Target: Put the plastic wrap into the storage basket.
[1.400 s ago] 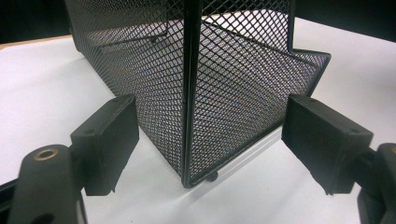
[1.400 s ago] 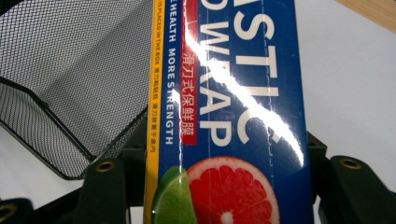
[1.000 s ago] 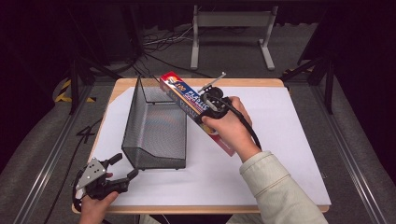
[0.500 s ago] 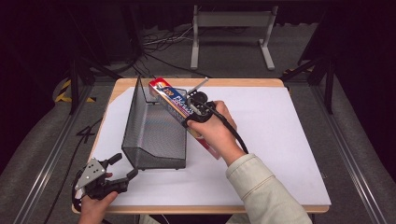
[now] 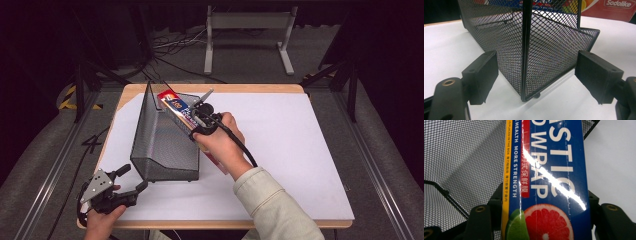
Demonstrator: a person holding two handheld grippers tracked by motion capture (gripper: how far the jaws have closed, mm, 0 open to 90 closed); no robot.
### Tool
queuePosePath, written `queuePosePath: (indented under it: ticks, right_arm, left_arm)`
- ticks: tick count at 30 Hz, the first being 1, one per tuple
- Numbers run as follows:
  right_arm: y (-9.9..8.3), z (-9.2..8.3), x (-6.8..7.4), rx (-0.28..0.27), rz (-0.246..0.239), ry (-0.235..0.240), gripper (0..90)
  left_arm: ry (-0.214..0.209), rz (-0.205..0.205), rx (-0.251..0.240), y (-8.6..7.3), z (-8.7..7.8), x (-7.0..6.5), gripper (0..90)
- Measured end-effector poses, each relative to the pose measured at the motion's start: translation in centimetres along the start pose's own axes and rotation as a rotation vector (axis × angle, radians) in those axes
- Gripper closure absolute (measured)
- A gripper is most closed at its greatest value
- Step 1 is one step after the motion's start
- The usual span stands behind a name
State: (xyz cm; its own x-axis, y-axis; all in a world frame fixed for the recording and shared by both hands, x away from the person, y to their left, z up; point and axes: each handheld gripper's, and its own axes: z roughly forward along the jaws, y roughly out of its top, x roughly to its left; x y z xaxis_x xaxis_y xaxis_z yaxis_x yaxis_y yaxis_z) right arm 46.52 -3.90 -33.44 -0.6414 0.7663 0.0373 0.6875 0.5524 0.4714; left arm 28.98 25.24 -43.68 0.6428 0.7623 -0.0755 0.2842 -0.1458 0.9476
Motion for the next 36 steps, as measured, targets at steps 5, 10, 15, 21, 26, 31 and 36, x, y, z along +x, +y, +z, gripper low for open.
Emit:
queuePosePath:
  ticks: [5,10,15,21,26,31,36]
  right_arm:
    - [0.2,0.7,0.2,0.029,0.015,-0.005,41.1]
    - [0.4,1.2,0.4,0.054,0.023,-0.004,41.0]
    - [0.8,1.8,0.6,0.093,0.022,-0.006,40.8]
    - [1.2,2.1,0.6,0.114,0.026,-0.003,40.7]
    - [1.5,2.3,0.9,0.121,0.028,-0.02,40.4]
    - [1.8,2.4,1.1,0.132,0.027,-0.03,40.2]
    - [2.1,2.6,0.9,0.137,0.048,-0.027,40.1]
  left_arm:
    - [-0.001,0.0,0.001,0.0,0.0,0.0,19.6]
    - [-0.001,-0.001,-0.003,0.0,0.0,0.0,19.7]
    - [-0.001,-0.001,-0.005,0.0,-0.1,0.0,19.6]
    - [-0.002,-0.002,-0.005,0.0,-0.1,0.1,19.6]
    - [-0.002,-0.004,-0.004,0.0,-0.1,0.0,19.7]
    - [-0.001,-0.004,-0.004,0.0,-0.1,0.0,19.6]
    - [-0.004,-0.002,-0.001,0.0,0.0,-0.1,19.7]
